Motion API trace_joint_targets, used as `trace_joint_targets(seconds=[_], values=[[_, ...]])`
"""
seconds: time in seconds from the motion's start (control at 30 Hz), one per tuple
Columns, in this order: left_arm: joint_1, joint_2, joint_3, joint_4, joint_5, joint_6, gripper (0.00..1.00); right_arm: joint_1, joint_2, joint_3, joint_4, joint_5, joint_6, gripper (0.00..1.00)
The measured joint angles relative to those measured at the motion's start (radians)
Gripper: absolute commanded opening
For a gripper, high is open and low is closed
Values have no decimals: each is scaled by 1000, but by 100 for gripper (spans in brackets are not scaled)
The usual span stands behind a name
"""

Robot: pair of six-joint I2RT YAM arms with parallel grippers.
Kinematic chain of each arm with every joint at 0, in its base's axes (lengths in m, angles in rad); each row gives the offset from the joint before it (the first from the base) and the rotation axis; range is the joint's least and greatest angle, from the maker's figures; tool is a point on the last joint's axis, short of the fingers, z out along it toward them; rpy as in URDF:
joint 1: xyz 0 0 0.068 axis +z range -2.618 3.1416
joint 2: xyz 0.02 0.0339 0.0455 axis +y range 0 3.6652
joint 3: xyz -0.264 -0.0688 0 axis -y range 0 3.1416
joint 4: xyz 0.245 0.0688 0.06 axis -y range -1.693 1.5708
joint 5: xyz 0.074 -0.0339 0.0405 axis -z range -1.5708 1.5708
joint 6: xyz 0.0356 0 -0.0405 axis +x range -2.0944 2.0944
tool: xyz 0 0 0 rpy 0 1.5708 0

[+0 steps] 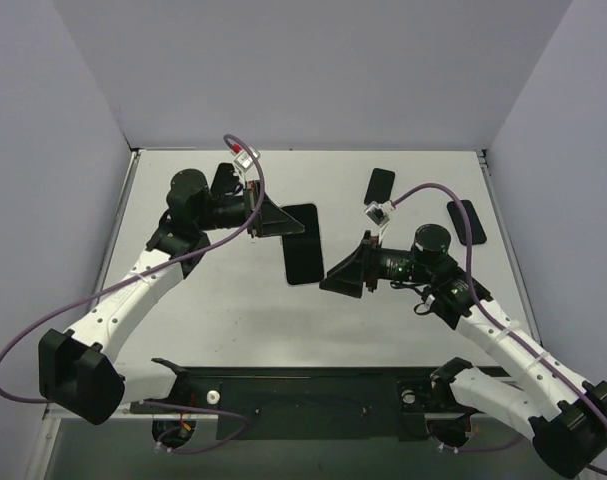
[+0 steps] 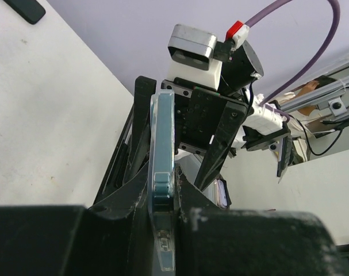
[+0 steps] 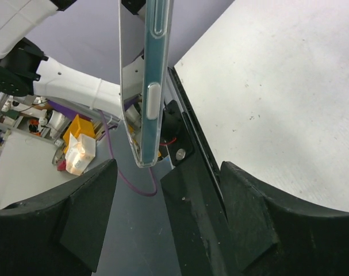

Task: Take the phone out of the phone case
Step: Pick up the phone at the center of the board, then remove the phone case from the phone.

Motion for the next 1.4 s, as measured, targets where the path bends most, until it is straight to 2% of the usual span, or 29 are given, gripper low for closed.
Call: trace_joint_targets(seconds=[0.03, 0.07, 0.13, 0.23, 0.37, 0.53, 0.67, 0.7, 0.8, 0.9, 1.0, 1.17, 1.4], values=[[0, -5, 0, 10, 0, -11, 0, 7, -2, 0, 10, 2, 3, 62], [0, -8, -1, 24, 0, -22, 0, 17, -2, 0, 24, 2, 10, 53], [0, -8, -5, 50, 0, -46, 0, 30, 0, 0, 52, 0, 29, 43], [0, -8, -12, 63, 0, -70, 0, 38, 1, -1, 100, -8, 64, 36], [-5, -8, -13, 79, 9, -93, 0, 48, -2, -11, 169, -14, 99, 31], [-7, -8, -13, 112, 34, -123, 0, 63, -2, -18, 177, -31, 103, 25], [-7, -8, -17, 137, 52, -142, 0, 86, -2, -18, 177, -45, 93, 10], [-7, -8, -22, 150, 60, -148, 0, 95, -2, -18, 177, -45, 79, 0], [-10, -8, -43, 206, 98, -171, 0, 122, -2, -9, 133, -44, 28, 0], [-18, -10, -64, 255, 139, -183, 0, 177, -5, 26, 29, -20, -111, 0], [-34, -22, -84, 296, 194, -206, 0, 280, -7, 104, -151, 68, -295, 0], [-72, -53, -124, 494, 261, -333, 0, 457, 26, 263, -404, 219, -541, 0], [-86, -58, -169, 652, 261, -462, 0, 593, 57, 345, -528, 417, -714, 0]])
